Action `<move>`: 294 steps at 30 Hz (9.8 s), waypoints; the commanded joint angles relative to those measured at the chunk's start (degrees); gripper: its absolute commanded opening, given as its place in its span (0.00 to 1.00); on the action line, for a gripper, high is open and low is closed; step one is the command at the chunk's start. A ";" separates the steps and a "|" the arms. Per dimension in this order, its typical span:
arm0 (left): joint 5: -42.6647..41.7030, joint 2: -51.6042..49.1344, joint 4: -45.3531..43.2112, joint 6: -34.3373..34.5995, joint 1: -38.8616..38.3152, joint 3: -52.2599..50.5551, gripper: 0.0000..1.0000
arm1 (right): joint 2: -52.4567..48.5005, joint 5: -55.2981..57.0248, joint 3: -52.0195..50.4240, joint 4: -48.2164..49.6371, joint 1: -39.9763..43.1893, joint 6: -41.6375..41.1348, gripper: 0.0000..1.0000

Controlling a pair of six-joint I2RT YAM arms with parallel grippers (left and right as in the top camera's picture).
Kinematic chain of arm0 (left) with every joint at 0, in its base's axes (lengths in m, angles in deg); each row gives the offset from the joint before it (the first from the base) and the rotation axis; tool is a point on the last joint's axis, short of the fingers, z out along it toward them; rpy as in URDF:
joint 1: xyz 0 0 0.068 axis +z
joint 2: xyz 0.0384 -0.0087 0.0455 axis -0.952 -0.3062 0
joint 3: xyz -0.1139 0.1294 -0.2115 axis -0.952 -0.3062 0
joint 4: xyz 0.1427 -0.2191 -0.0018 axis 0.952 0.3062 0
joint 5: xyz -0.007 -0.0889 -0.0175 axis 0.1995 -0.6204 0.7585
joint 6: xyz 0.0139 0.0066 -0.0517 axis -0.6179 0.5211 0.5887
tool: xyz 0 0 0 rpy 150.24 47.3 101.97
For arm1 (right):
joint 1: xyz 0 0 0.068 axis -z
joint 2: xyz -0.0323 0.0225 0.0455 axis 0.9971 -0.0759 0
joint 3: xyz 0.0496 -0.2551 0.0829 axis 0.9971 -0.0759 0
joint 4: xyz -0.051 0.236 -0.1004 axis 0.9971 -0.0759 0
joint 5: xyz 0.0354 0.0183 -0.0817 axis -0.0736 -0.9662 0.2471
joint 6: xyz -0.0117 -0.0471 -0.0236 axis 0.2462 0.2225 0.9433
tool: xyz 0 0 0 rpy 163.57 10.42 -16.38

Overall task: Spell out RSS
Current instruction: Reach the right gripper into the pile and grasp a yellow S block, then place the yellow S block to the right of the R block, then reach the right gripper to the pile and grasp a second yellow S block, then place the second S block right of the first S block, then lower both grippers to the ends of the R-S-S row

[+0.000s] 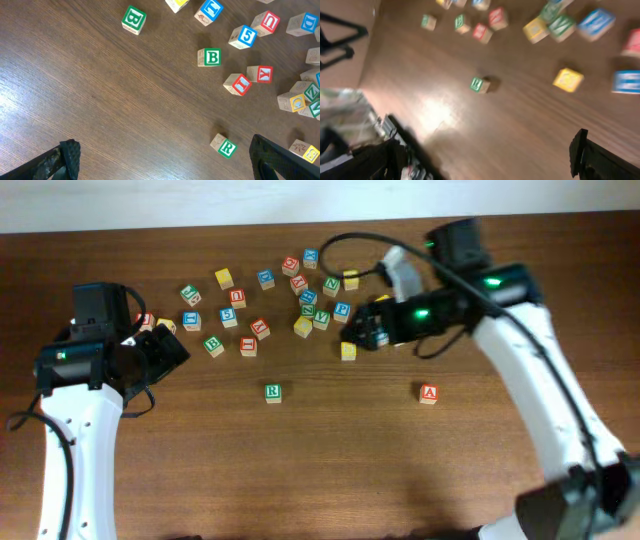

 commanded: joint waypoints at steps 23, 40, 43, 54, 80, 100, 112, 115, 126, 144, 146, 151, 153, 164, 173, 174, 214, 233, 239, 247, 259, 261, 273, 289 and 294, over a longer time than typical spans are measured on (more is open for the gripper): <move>0.26 0.13 0.09 0.48 0.33 0.09 0.99 | -28.81 39.45 1.11 15.91 -11.61 -22.97 0.28; 0.26 0.13 0.09 0.48 0.33 0.09 0.99 | -26.53 36.57 0.98 6.38 -27.85 -33.77 0.26; 0.26 0.11 0.09 0.48 0.33 0.09 0.99 | -27.52 39.21 0.98 6.45 -27.71 -34.91 0.27; 0.26 0.13 0.09 0.48 0.33 0.09 0.99 | -28.48 40.81 0.98 7.17 -26.97 -34.80 0.40; 0.26 0.13 0.09 0.48 0.33 0.09 0.99 | -24.37 38.88 8.31 4.13 -22.82 -26.97 0.66; 0.26 0.13 0.11 0.48 0.31 0.09 0.99 | -42.40 43.69 23.56 32.65 -2.54 -4.15 0.71; 0.26 0.13 0.09 0.48 0.33 0.09 0.99 | -45.86 40.30 23.58 33.97 -2.58 -6.36 0.64; 0.26 0.13 0.09 0.48 0.33 0.09 0.99 | -45.86 40.30 23.58 34.56 -2.58 -6.34 0.65; 0.26 0.13 0.07 0.48 0.33 0.09 0.99 | -46.18 38.82 23.56 34.73 -1.95 -8.04 0.56; 0.26 0.13 0.09 0.48 0.33 0.09 0.99 | -42.51 39.04 25.68 33.79 -1.90 -8.04 0.23; 0.26 0.13 0.09 0.48 0.31 0.09 0.99 | -35.85 39.04 25.75 29.46 -1.90 -8.02 0.23; 0.26 0.13 0.09 0.48 0.31 0.09 0.99 | -15.69 38.73 25.75 9.97 -1.97 -8.04 0.22; 0.26 0.13 0.09 0.48 0.33 0.09 0.99 | -9.05 34.64 25.75 -4.94 -1.97 -8.04 0.22; 0.26 0.13 0.09 0.48 0.33 0.09 0.99 | -9.29 25.92 -13.27 4.55 -9.94 -15.58 0.22; 0.26 0.13 0.09 0.48 0.33 0.09 0.99 | -9.29 31.58 -28.72 32.30 -11.39 -21.38 0.25; 0.26 0.13 0.09 0.48 0.31 0.09 0.99 | -9.29 31.58 -28.72 32.79 -11.39 -21.38 0.30; 0.26 0.13 0.09 0.48 0.33 0.09 0.99 | 6.16 31.87 -7.10 1.53 2.19 -20.83 0.98; -10.86 -23.89 -10.73 -12.44 -16.33 -9.64 0.00 | -7.08 33.62 -7.28 -7.04 3.23 -18.27 0.04; -13.29 -31.23 -18.25 -12.63 -17.38 -9.66 0.00 | -14.88 27.36 -7.39 -3.78 1.57 -18.05 0.04; -16.31 -33.99 -21.33 -10.01 -23.41 -9.66 0.00 | -16.04 25.27 -13.44 2.93 -0.09 -18.08 0.04; -16.48 -34.51 -24.65 -9.11 -28.22 -9.75 0.00 | -16.04 22.27 -16.61 11.28 -3.67 -18.32 0.04; -16.55 -34.51 -24.81 -8.24 -28.22 -9.75 0.00 | -16.04 22.29 -16.61 11.61 -4.26 -18.34 0.04; -17.86 -34.51 -27.21 -8.26 -30.47 -9.75 0.02 | -16.04 21.77 -20.48 14.62 -4.26 -21.29 0.04; -20.41 -34.51 -27.41 -8.28 -30.47 -9.73 0.01 | -16.04 21.31 -20.48 15.85 -6.19 -22.82 0.05; -20.37 -34.51 -27.43 -8.31 -30.47 -9.73 0.02 | -16.04 25.09 -20.48 19.80 -6.08 -22.60 0.05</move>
